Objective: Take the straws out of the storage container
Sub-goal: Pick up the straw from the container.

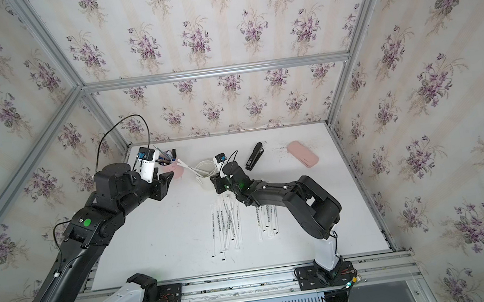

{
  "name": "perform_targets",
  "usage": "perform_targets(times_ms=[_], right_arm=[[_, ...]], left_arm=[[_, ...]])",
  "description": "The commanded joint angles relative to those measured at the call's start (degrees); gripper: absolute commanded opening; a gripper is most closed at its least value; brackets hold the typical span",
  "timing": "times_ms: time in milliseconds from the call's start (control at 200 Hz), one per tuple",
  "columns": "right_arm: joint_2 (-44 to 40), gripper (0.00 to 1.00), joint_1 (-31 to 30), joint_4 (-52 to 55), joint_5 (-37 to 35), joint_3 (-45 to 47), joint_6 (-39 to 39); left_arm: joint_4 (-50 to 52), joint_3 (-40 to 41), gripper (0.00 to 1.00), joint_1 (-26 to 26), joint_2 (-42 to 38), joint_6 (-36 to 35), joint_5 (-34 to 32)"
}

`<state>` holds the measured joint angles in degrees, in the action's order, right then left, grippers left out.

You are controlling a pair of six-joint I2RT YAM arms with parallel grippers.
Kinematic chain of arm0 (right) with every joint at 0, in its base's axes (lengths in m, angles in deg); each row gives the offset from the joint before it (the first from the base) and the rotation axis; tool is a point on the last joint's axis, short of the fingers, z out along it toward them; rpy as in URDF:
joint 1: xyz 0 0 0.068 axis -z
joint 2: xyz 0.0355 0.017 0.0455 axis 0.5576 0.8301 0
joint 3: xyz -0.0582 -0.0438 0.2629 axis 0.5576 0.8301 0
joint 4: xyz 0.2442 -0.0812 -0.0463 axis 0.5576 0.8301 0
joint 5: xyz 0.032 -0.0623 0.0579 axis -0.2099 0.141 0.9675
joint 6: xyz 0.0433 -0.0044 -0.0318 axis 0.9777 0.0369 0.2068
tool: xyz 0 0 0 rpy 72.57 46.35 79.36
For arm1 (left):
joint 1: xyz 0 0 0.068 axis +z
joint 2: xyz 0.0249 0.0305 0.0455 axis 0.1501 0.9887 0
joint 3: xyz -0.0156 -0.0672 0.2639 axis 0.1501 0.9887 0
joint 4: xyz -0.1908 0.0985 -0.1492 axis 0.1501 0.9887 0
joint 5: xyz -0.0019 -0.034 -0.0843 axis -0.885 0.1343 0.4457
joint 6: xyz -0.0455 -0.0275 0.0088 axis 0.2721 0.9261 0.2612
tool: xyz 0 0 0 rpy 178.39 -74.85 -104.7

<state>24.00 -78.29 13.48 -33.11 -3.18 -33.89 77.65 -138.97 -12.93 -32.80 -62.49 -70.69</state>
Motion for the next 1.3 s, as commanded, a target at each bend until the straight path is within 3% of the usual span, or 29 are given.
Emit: perform_targets(times_ms=[0, 215, 515, 734, 934, 1294], right_arm=[[1.2, 0.34, 0.4, -0.9, -1.3, -1.9, 0.6], [1.4, 0.32, 0.5, -1.7, -3.3, -3.7, -0.3], [-1.9, 0.11, 0.5, -1.1, -5.9, -1.6, -2.7], [-2.0, 0.27, 0.4, 2.8, -2.6, -1.5, 0.6], [-1.4, 0.32, 0.5, 4.7, -4.7, -0.4, 2.7], [3.5, 0.32, 2.4, 6.5, -4.6, -8.9, 0.3]], left_arm=[[-1.4, -0.1, 0.54, 0.3, 0.4, 0.0, 0.8], [-1.3, 0.0, 0.54, 0.6, 0.3, 0.0, 1.3], [-1.4, 0.0, 0.54, 0.6, 0.0, 0.1, 2.5], [-1.4, 0.1, 0.54, 0.6, -0.1, 0.2, 2.5], [-1.5, 0.1, 0.54, 0.6, 0.2, 0.4, 3.4], [-1.5, 0.2, 0.54, 1.0, 0.7, 0.3, 3.3]])
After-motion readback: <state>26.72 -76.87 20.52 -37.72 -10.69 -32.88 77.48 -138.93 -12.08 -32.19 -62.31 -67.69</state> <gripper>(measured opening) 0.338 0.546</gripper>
